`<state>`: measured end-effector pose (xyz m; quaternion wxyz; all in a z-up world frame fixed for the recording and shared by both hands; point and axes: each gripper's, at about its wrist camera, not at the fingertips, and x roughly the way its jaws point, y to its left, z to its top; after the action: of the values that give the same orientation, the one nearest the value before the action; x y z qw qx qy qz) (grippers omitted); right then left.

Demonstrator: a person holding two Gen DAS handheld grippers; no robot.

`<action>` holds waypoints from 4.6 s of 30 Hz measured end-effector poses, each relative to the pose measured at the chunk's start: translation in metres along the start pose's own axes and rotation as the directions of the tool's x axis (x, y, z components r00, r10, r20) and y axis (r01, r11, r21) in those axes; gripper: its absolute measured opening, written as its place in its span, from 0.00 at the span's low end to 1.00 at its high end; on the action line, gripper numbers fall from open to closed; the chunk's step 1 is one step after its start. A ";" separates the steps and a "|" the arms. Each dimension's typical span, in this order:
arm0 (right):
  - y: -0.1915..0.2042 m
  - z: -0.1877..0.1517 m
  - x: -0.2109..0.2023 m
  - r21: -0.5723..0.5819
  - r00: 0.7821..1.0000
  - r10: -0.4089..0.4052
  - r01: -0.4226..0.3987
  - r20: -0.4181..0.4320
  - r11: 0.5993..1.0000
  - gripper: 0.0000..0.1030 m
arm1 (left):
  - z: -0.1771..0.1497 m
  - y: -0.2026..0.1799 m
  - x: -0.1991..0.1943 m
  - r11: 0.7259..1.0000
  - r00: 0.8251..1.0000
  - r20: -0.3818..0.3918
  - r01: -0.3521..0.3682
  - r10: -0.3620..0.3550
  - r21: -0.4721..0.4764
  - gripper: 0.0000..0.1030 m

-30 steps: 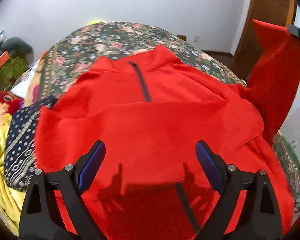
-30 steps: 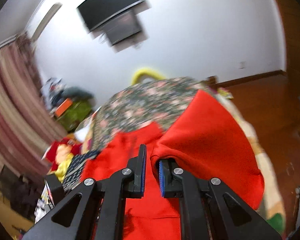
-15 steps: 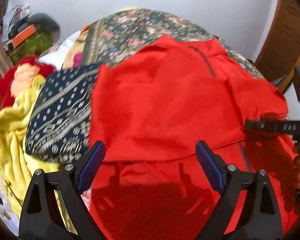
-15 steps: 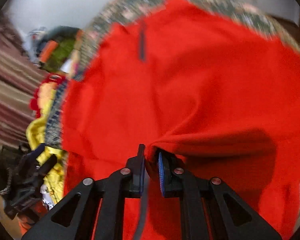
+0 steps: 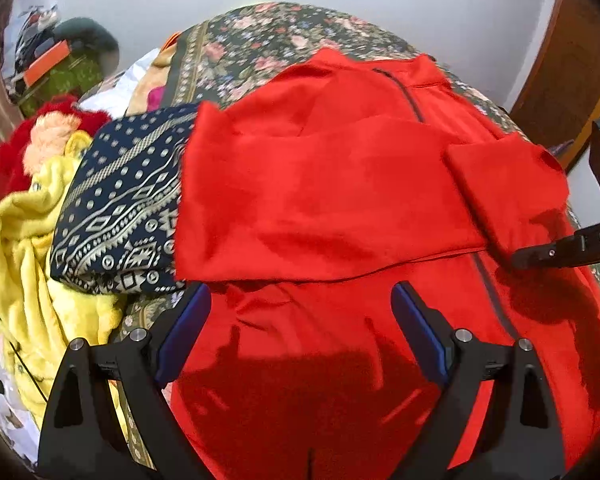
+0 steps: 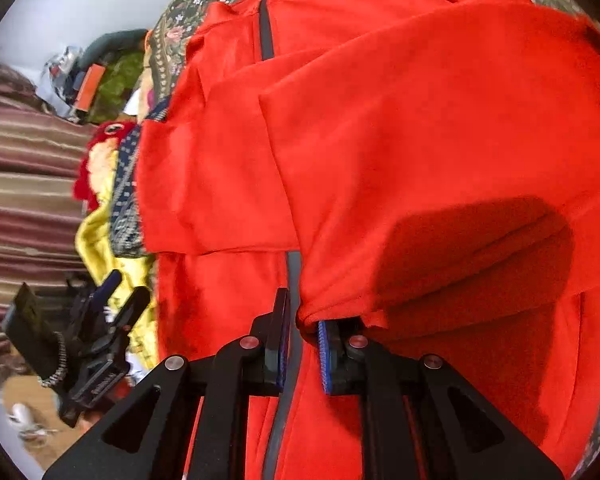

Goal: Fold large clothes

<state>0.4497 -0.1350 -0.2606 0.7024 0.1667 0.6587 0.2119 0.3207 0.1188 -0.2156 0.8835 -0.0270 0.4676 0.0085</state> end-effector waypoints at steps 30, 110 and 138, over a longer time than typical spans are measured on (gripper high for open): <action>-0.198 -0.070 -0.219 0.138 0.842 -0.267 0.229 0.469 0.964 0.09 | 0.081 -0.320 0.051 0.846 0.989 -0.065 0.150 -0.136 0.511 0.89; -0.065 -0.004 -0.048 -0.213 0.701 -0.561 0.689 0.440 0.693 0.09 | -0.081 0.091 0.036 0.982 0.987 -0.155 -0.073 0.046 -0.173 0.67; -0.034 0.000 -0.147 -0.223 0.748 -0.338 0.538 0.572 0.813 0.98 | 0.037 0.061 -0.029 0.996 0.993 0.072 -0.087 0.089 -0.020 0.80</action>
<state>0.4460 -0.2399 -0.1518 0.8982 -0.0830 0.4181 0.1075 0.3329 0.1817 -0.1731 0.8985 -0.0136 0.4357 0.0524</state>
